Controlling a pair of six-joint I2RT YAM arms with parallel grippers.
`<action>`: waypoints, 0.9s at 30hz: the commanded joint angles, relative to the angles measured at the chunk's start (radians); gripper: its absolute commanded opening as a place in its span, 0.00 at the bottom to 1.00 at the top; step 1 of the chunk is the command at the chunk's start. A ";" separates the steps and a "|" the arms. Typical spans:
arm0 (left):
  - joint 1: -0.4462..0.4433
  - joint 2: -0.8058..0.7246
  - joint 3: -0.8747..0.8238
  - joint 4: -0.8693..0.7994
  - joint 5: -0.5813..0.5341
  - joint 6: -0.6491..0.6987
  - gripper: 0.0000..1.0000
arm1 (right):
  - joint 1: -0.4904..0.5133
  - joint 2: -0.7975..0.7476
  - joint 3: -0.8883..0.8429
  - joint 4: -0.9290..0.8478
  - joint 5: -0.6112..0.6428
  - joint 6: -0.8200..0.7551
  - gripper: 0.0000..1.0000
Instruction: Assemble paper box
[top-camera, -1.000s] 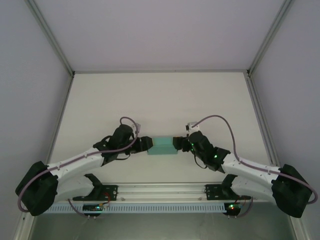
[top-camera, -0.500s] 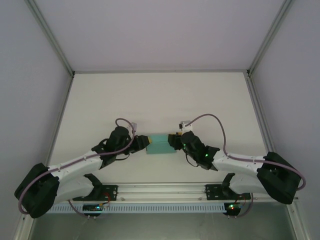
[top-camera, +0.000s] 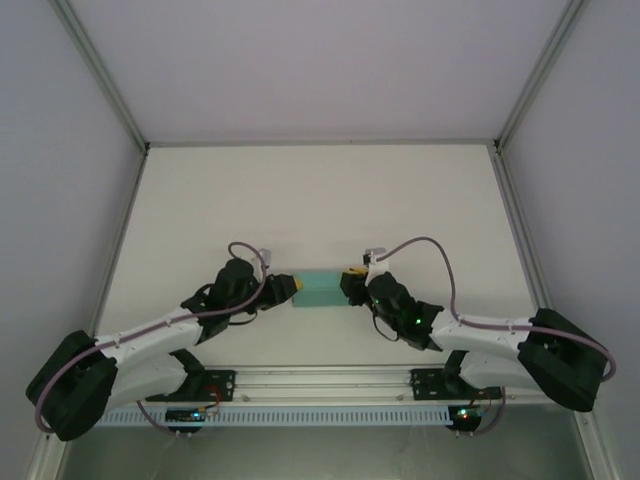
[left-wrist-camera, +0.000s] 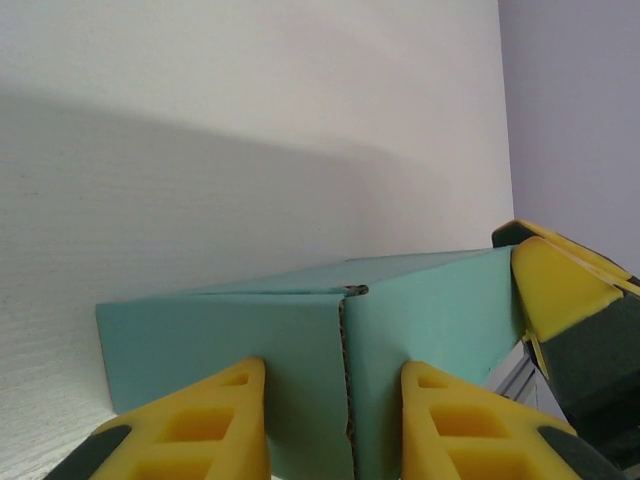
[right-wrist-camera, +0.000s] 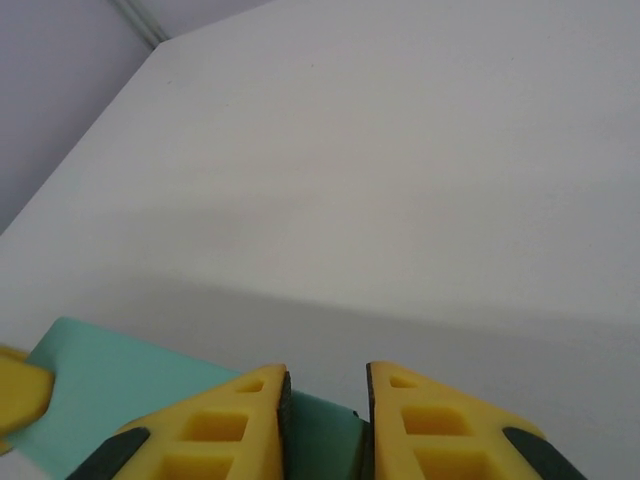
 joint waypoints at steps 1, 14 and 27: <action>-0.023 0.016 -0.054 -0.164 0.040 0.012 0.00 | 0.025 0.015 -0.098 -0.344 -0.249 -0.029 0.00; -0.024 -0.062 0.018 -0.282 0.039 0.068 0.32 | -0.017 -0.023 -0.005 -0.392 -0.294 -0.144 0.08; -0.025 -0.077 0.301 -0.625 -0.081 0.244 1.00 | -0.093 -0.076 0.259 -0.537 -0.274 -0.253 0.82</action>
